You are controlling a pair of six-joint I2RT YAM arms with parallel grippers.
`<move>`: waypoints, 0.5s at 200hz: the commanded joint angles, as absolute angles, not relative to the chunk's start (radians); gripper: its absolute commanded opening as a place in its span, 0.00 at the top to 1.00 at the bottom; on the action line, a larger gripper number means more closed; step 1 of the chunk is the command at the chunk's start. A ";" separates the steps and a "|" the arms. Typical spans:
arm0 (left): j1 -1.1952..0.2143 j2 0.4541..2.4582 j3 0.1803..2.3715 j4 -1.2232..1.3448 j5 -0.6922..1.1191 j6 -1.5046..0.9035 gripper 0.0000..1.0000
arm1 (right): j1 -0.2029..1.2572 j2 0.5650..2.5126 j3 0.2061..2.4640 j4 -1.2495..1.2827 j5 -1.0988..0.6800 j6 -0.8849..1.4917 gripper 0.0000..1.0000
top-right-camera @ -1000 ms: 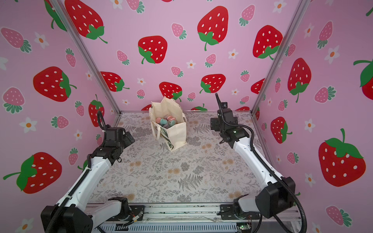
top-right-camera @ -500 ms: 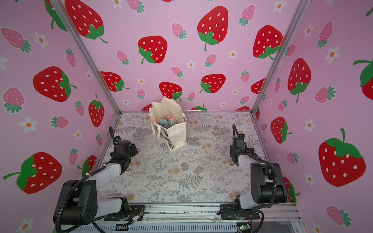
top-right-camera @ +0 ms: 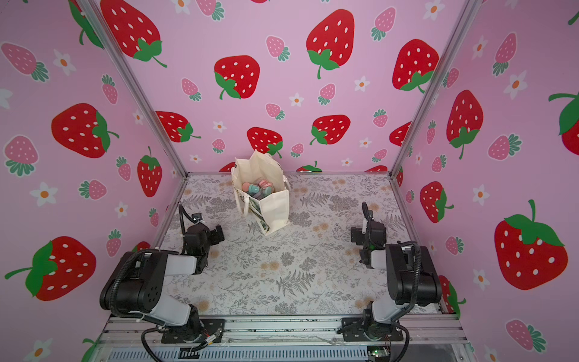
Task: Put the hourglass into the canvas bag
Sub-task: Reset both arms
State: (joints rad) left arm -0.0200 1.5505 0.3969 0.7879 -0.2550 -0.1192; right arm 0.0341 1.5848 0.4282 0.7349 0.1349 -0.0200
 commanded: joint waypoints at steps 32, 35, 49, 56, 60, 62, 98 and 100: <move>-0.033 1.544 0.427 0.810 -0.291 -0.086 0.01 | 0.025 1.572 0.451 0.797 0.123 -0.023 0.01; -0.033 1.543 0.428 0.806 -0.291 -0.087 0.01 | 0.025 1.573 0.451 0.797 0.122 -0.023 0.01; -0.033 1.543 0.428 0.807 -0.290 -0.086 0.01 | 0.026 1.574 0.451 0.796 0.123 -0.023 0.01; -0.033 1.544 0.431 0.803 -0.289 -0.085 0.01 | 0.025 1.573 0.451 0.796 0.123 -0.023 0.01; -0.034 1.547 0.435 0.799 -0.290 -0.083 0.01 | 0.026 1.572 0.451 0.797 0.123 -0.023 0.01; -0.034 1.548 0.435 0.798 -0.290 -0.083 0.01 | 0.026 1.573 0.451 0.797 0.122 -0.023 0.01; -0.034 1.544 0.430 0.806 -0.288 -0.084 0.01 | 0.026 1.573 0.451 0.798 0.123 -0.023 0.01; -0.034 1.544 0.430 0.805 -0.289 -0.083 0.01 | 0.026 1.573 0.450 0.797 0.123 -0.023 0.01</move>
